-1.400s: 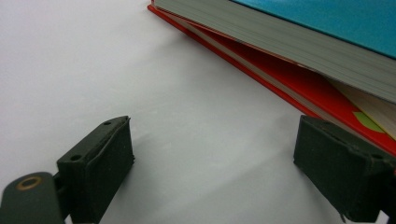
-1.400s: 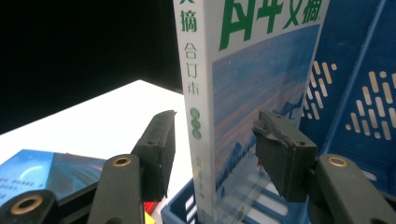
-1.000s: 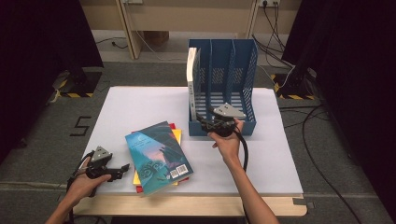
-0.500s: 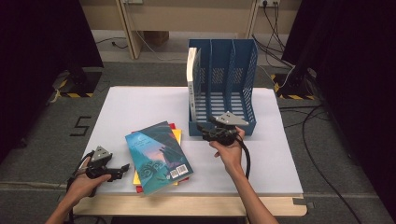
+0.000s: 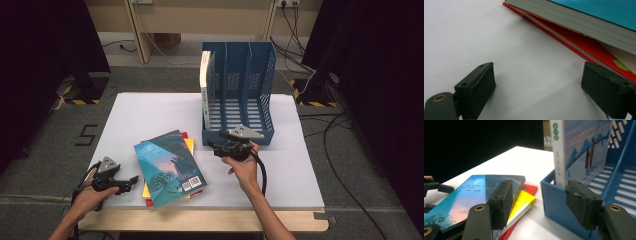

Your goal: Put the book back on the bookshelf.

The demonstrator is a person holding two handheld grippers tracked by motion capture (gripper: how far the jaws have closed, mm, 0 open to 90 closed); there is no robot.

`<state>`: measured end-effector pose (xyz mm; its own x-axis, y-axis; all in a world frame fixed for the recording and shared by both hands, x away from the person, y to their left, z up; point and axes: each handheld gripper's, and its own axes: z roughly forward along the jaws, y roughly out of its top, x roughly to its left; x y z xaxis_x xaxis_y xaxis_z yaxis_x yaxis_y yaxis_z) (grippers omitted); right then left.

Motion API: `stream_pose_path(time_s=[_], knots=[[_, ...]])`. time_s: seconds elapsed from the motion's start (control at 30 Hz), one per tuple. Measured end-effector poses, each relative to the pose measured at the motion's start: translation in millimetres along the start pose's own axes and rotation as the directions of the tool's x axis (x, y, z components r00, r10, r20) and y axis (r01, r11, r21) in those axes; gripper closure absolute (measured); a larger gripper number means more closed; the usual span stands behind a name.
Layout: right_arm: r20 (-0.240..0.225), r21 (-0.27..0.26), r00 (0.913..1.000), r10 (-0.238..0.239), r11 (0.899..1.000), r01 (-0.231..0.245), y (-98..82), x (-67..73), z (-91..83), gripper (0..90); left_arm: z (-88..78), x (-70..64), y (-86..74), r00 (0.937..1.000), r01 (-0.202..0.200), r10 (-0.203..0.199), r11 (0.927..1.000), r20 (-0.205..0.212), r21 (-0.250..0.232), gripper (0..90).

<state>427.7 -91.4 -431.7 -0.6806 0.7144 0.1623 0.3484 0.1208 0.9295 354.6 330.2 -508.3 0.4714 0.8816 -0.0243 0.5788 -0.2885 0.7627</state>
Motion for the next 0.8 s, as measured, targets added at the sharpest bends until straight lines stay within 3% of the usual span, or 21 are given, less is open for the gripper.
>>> stream_pose_path(time_s=[0.27,0.8], knots=[[-0.021,0.034,0.9996,-0.019,0.999,0.019,-7.4,6.7,5.1,38.8,0.0,0.0,0.0,1.0000,0.000,0.000,1.0000,0.000,0.000,10.7],[-0.045,0.064,0.9990,-0.008,0.998,0.010,-13.5,11.5,11.0,38.1,-0.4,1.0,1.3,0.9999,0.009,-0.009,0.9999,0.004,0.006,11.4]])
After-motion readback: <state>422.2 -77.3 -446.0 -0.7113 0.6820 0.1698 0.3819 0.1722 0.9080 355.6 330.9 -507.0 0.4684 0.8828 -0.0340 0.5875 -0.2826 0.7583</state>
